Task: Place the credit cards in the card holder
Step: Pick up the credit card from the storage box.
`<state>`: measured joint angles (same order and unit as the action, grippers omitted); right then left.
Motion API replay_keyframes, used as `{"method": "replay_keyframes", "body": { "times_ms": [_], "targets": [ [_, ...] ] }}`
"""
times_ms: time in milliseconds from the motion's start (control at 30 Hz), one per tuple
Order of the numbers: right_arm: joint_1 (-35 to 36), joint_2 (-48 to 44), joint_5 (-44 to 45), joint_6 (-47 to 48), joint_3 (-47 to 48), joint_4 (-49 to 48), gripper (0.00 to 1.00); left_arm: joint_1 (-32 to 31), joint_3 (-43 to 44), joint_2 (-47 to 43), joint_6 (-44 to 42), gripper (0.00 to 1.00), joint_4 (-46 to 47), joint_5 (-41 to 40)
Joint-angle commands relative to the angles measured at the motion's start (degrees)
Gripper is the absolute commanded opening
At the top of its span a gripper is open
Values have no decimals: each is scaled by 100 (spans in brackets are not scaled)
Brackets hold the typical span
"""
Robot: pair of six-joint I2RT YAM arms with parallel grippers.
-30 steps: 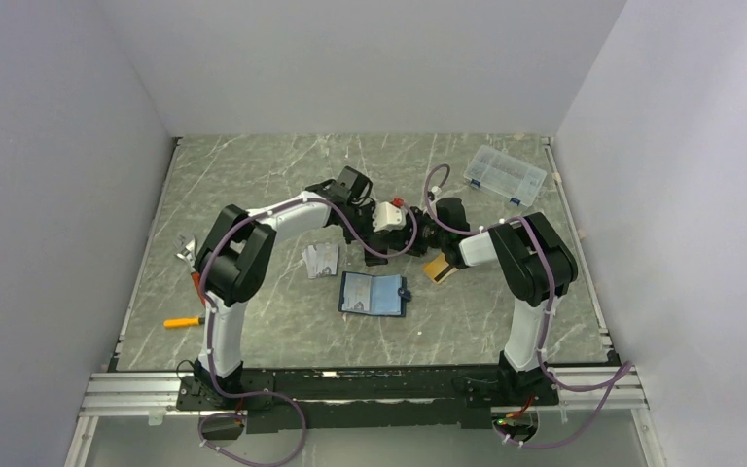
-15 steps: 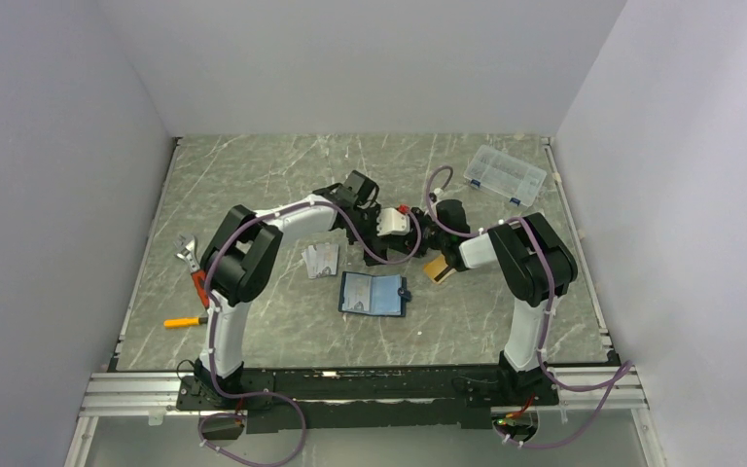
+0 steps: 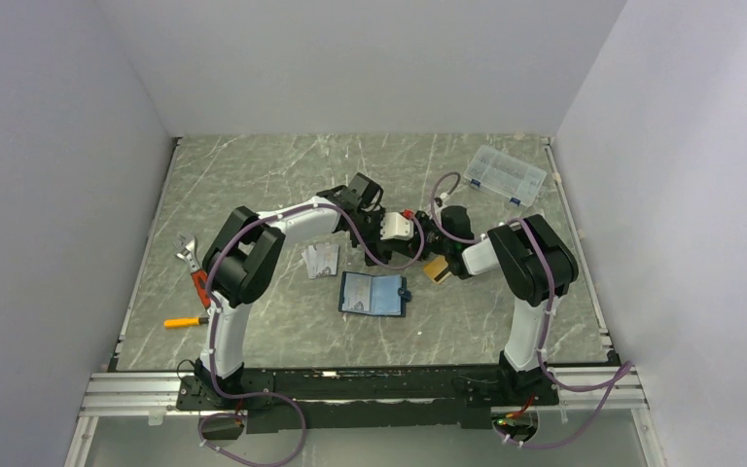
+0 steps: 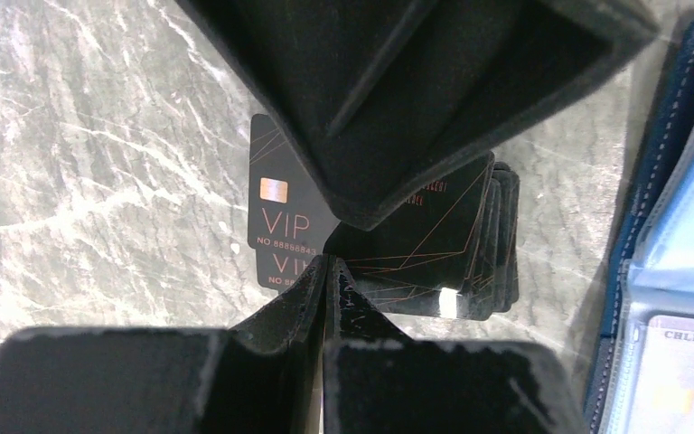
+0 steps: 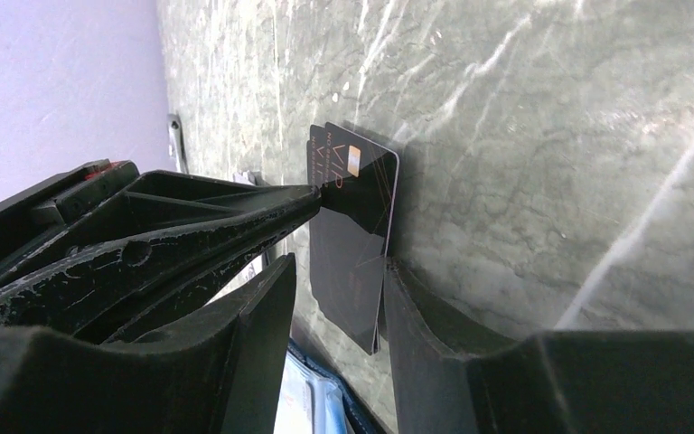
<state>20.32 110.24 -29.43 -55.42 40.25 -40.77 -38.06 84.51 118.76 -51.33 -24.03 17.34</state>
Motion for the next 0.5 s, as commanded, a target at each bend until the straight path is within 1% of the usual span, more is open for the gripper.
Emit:
{"method": "replay_keyframes", "body": {
  "times_ms": [0, 133, 233, 400, 467],
  "targets": [
    [-15, 191, 182, -254, -403, -158, 43, -113, -14, 131, 98, 6, -460, 597],
    [-36, 380, 47, -683, -585, -936, 39, -114, 33, 144, 97, 6, -541, 680],
    [-37, 488, -20, -851, -614, -1282, 33, -114, 103, 186, 70, 6, -639, 710],
    [-20, 499, 8, -935, -625, -1513, 30, -115, 327, 336, 24, 6, -874, 744],
    [-14, 488, -2, -914, -569, -1476, 26, -114, 428, 402, 5, 6, -983, 773]
  ]
}}
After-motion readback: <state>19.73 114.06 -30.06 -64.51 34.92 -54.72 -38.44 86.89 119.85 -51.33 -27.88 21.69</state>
